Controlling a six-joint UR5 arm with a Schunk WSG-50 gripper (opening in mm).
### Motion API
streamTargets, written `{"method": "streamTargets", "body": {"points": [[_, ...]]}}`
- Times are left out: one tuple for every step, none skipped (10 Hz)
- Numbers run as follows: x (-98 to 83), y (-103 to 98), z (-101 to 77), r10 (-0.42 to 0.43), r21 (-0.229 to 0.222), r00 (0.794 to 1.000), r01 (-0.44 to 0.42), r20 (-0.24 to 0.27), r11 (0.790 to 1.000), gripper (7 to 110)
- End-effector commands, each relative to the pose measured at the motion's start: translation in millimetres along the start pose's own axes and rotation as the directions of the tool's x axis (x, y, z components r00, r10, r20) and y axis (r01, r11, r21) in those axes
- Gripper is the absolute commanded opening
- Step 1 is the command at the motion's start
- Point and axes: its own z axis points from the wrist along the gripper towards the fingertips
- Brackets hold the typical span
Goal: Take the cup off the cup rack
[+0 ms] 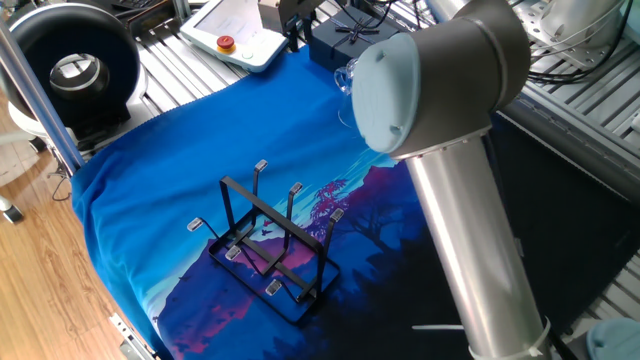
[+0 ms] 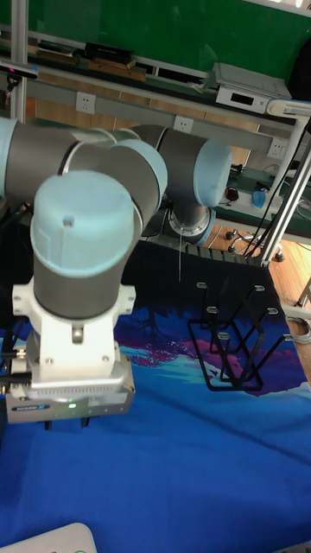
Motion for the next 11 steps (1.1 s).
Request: {"method": "streamTargets", "body": {"points": [[14.7,5.1,-14.4,-0.005,-0.051,0.999,0.006,0.034,0.999,44],[18.2,1.3,-14.2,-0.017,-0.051,1.0,0.018,0.023,0.999,44],[27.8,-0.7,-13.1,-0.021,-0.051,1.0,0.02,-0.016,0.999,44],[50.8,-8.4,-12.5,-0.009,-0.026,0.994,0.006,-0.113,1.0,44],[69.2,-12.2,-10.3,0.002,-0.027,0.98,-0.007,-0.199,1.0,44],[71.8,-13.2,-2.5,0.002,-0.05,0.974,-0.014,-0.228,0.999,44],[69.9,-17.5,6.8,-0.004,-0.059,0.969,-0.011,-0.247,0.998,44],[64.2,-20.6,17.7,0.004,-0.057,0.97,-0.019,-0.245,0.998,44],[54.8,-20.2,20.2,0.009,-0.052,0.977,-0.021,-0.212,0.998,44],[44.8,-30.2,24.0,-0.011,-0.024,0.984,0.007,-0.18,1.0,44],[40.3,-36.1,33.6,-0.018,-0.019,0.982,0.015,-0.188,1.0,44]]}}
